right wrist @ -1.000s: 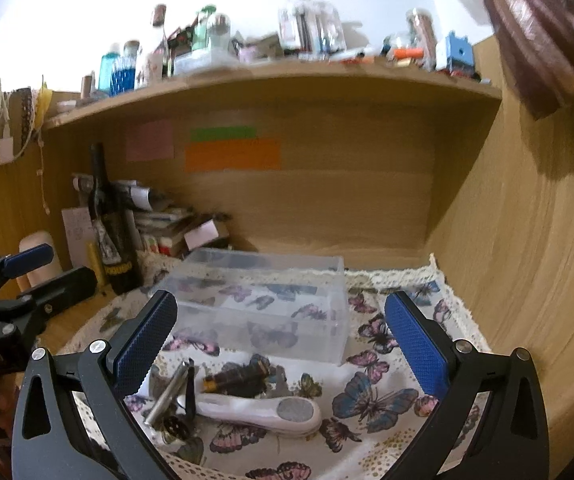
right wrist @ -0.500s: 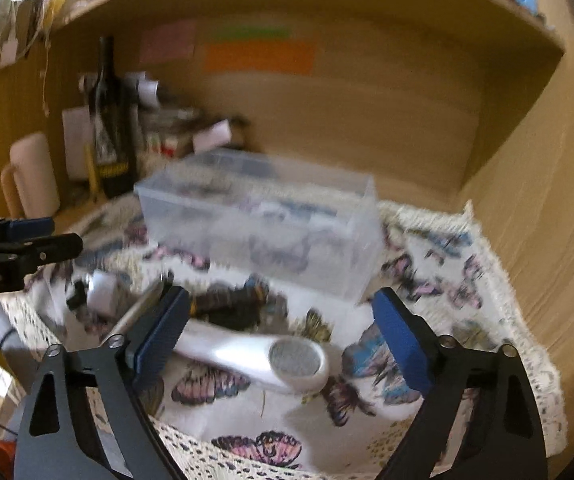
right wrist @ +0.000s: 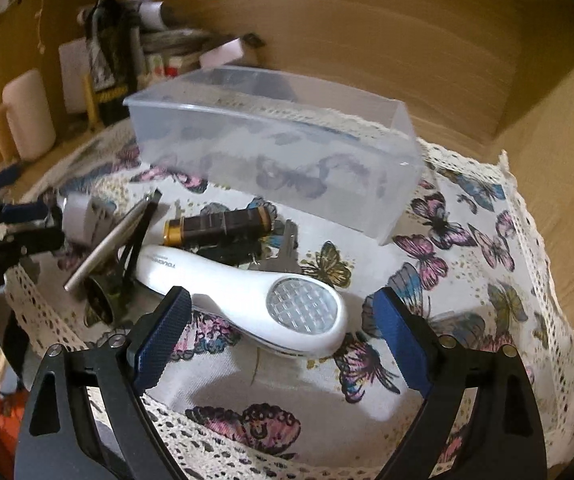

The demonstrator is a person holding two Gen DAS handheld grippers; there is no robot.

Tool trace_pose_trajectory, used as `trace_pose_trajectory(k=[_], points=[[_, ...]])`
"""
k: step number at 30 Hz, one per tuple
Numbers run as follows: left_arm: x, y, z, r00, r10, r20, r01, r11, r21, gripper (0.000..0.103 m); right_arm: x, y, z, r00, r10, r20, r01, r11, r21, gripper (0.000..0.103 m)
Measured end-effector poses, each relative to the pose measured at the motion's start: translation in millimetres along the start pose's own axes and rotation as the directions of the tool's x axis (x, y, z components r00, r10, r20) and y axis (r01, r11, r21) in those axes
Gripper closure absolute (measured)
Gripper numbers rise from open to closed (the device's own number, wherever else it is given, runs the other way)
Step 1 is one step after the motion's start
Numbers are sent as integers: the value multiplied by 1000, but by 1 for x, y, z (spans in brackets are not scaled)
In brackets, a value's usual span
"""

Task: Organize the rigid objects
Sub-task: 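Grasp the white facial device with the right tool while the left tool grasps a small black item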

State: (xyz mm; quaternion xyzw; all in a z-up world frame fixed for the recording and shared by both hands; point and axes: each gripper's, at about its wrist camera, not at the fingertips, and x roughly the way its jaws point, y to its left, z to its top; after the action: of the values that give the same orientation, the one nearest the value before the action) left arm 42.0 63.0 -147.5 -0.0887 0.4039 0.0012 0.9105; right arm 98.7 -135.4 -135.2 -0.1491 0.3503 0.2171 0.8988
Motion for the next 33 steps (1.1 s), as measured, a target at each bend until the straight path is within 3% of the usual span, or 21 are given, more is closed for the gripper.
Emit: trace_pose_trajectory(k=[4,10,12,13,15,20,26,33], points=[[4,5,3,1000,4,-14,-4,1000,-4,54,8,5,8,1000,8,-25,-10,997,-70,10],[9,8,9,1000,0,-25,0,1000,-13,57,24,12,19,999,10,-50,-17,990,-140,12],[11,6,11,1000,2,-30,-2,1000,-3,58,26,12,21,999,20,-51,-27,990,-139,19],[13,4,12,999,4,-32,-3,1000,6,59,27,11,21,998,34,-54,-40,990,-132,23],[16,2,13,999,4,-38,-3,1000,17,63,29,10,22,996,55,-65,-62,992,-112,42],[21,1,16,999,34,-33,-34,999,25,79,26,7,18,997,36,-70,-41,997,-67,55],[15,7,12,999,37,-20,-37,999,2,80,9,-6,6,994,76,-74,-74,997,37,65],[4,8,3,998,66,-24,-66,998,19,80,1,-12,-14,989,121,-86,-110,987,121,64]])
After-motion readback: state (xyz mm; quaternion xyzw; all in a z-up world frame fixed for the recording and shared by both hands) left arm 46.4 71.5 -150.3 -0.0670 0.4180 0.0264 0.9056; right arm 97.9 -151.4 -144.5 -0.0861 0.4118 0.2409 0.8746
